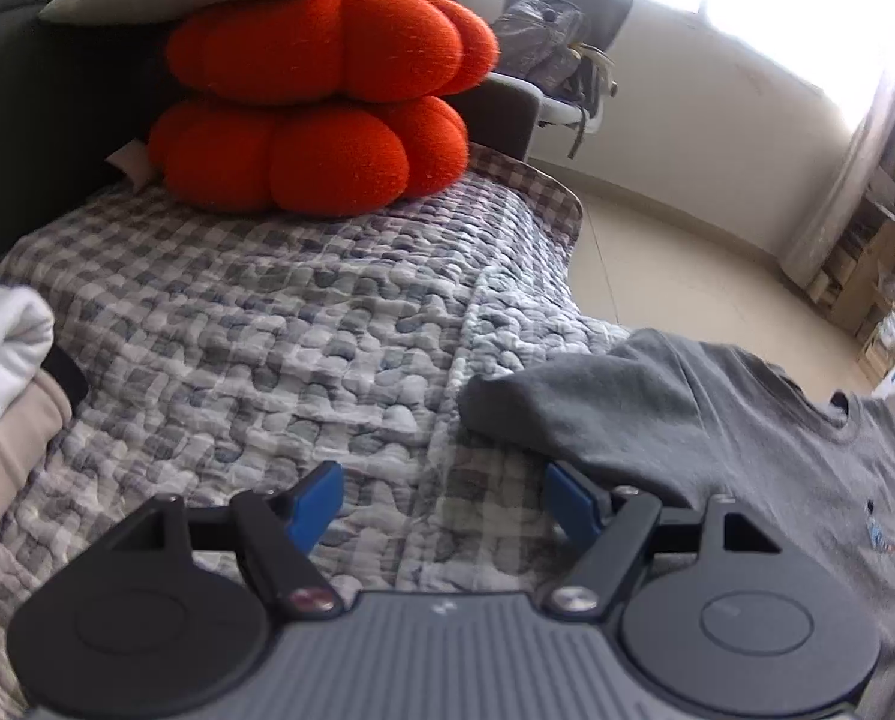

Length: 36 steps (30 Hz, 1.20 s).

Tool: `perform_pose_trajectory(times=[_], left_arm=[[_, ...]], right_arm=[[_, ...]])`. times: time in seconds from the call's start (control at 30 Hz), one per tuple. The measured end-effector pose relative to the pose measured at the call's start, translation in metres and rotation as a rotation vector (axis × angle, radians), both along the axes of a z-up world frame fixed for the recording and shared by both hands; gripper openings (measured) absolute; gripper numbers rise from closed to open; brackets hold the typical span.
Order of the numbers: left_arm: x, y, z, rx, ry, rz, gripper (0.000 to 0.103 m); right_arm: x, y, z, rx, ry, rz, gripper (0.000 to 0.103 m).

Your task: Fold clothes

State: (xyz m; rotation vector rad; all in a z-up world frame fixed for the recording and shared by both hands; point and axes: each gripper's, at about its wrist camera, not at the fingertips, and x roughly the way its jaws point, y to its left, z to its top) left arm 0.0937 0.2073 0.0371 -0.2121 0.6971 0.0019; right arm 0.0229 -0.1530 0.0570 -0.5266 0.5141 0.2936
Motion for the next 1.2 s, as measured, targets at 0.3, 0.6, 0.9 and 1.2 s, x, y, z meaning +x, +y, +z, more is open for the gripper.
perform_pose_trajectory(times=[0.3,0.6,0.9,1.2], left_arm=[[-0.015,0.043,-0.005,-0.174,-0.02,0.066,0.076],[-0.009,0.047,-0.008,-0.234,-0.026,0.04,0.075],[0.002,0.045,-0.009,-0.331,-0.039,-0.002,0.075],[0.03,0.033,-0.023,-0.346,-0.02,-0.001,0.074]], right_arm=[[-0.011,0.196,-0.001,-0.088,-0.029,0.54,0.043],[0.028,0.249,-0.038,-0.175,0.108,0.512,0.003],[0.068,0.158,0.023,0.784,0.272,0.377,0.0],[0.02,0.223,0.005,0.223,0.077,0.473,0.057]])
